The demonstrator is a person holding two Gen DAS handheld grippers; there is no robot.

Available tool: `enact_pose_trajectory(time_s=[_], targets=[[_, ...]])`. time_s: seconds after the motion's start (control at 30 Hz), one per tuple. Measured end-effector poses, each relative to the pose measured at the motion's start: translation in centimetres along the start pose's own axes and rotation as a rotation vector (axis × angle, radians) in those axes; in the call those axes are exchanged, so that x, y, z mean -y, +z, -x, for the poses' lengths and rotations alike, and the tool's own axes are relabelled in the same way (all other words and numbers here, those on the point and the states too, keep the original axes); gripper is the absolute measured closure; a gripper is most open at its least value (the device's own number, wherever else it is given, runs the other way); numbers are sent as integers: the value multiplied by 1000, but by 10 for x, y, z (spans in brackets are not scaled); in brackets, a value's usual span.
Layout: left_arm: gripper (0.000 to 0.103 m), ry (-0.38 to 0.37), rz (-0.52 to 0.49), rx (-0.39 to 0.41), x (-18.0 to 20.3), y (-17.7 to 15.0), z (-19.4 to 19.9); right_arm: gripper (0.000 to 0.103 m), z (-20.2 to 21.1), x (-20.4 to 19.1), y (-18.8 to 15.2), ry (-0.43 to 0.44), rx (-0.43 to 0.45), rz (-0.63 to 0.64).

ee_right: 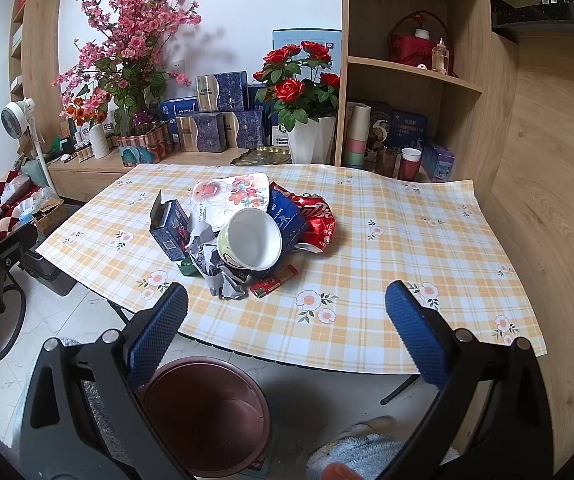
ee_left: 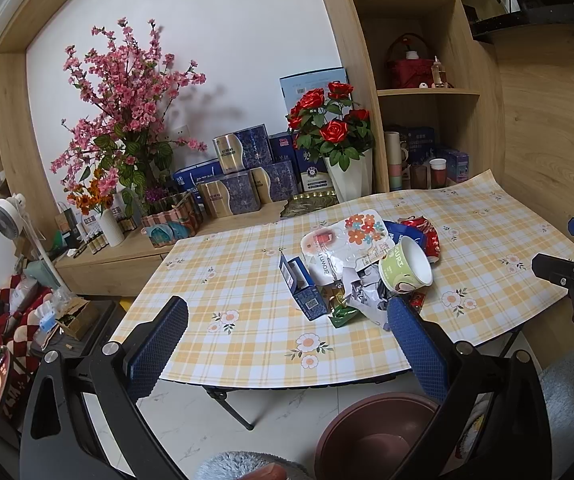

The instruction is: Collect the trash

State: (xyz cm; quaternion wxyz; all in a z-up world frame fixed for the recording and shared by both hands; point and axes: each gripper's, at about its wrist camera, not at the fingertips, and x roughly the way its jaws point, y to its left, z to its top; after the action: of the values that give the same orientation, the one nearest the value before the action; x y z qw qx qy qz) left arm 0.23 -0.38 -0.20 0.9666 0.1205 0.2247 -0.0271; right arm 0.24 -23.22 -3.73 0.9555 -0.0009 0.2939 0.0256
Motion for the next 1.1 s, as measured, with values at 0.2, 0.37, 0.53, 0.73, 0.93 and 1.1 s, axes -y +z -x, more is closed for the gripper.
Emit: enact_pose_trajectory(time_s=[0.2,0.37,0.53,0.73,0.93,1.1], targets=[[5,0,-2,1,0,0,0,6,0,0,0,1,-1,-1],[5,1,-2,1,0,0,0,6,0,0,0,0,-1,-1],[5,1,-3,2,0,0,0,6,0,0,0,1,-2,-1],[5,2,-3,2,0,0,0,6,-1,0,-1,0,-4,-3],[5,-4,-2,1,3,-3,-3,6,-1,0,-2,2,-4,-6],[5,23,-10,7,2,-2,-2,6,-3,2,-7,28,-4,-41]])
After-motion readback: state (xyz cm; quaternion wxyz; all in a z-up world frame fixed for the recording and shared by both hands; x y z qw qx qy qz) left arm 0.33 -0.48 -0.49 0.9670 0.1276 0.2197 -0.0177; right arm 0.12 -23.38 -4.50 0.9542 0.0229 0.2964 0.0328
